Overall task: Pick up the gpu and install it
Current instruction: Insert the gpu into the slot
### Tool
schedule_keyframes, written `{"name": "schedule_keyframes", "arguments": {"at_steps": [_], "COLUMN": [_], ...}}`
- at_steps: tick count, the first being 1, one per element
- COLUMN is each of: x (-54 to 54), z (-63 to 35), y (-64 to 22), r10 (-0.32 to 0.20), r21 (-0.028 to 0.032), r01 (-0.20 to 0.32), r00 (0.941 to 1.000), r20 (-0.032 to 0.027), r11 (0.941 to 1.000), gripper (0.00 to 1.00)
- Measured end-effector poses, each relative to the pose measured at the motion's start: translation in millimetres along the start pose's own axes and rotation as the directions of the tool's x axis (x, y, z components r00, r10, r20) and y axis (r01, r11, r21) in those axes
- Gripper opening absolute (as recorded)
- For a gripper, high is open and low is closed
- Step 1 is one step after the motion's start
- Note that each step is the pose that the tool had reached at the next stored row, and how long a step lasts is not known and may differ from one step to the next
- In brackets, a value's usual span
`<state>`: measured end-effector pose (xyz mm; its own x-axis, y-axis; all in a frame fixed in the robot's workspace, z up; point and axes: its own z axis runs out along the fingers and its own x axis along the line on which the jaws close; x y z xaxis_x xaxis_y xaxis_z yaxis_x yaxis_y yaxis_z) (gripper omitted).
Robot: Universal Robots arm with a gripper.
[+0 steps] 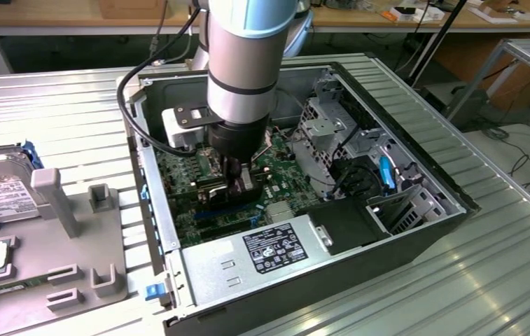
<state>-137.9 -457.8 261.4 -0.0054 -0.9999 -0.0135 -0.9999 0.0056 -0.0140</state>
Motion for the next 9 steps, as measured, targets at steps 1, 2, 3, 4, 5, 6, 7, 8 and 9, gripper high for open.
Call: {"name": "schedule_keyframes", "arguments": {"at_steps": [1, 2, 3, 4, 5, 6, 7, 8, 9], "x": [0.0, 0.0, 0.0, 0.1, 0.1, 0.1, 0.1, 0.1, 0.1], "z": [0.4, 1.0, 1.5, 2.0, 2.5, 2.9, 3.3, 3.5, 3.7], "y": [0.0, 0.0, 0.0, 0.0, 0.0, 0.0, 0.0, 0.0, 0.1], "r10": [0.000, 0.000, 0.000, 0.000, 0.000, 0.000, 0.000, 0.000, 0.000], "r21": [-0.0001, -0.0001, 0.0000, -0.0001, -0.0002, -0.0002, -0.0001, -0.0001, -0.0002], "r01": [0.000, 0.000, 0.000, 0.000, 0.000, 0.000, 0.000, 0.000, 0.000], "r00": [1.0000, 1.0000, 1.0000, 1.0000, 1.0000, 1.0000, 1.0000, 1.0000, 1.0000], "r20": [-0.0001, 0.0000, 0.0001, 0.0000, -0.0003, -0.0003, -0.0001, -0.0001, -0.0002], "r11": [1.0000, 1.0000, 1.0000, 1.0000, 1.0000, 1.0000, 1.0000, 1.0000, 1.0000], "gripper": [0.27, 0.27, 0.27, 0.27, 0.27, 0.27, 0.27, 0.27, 0.27]}}
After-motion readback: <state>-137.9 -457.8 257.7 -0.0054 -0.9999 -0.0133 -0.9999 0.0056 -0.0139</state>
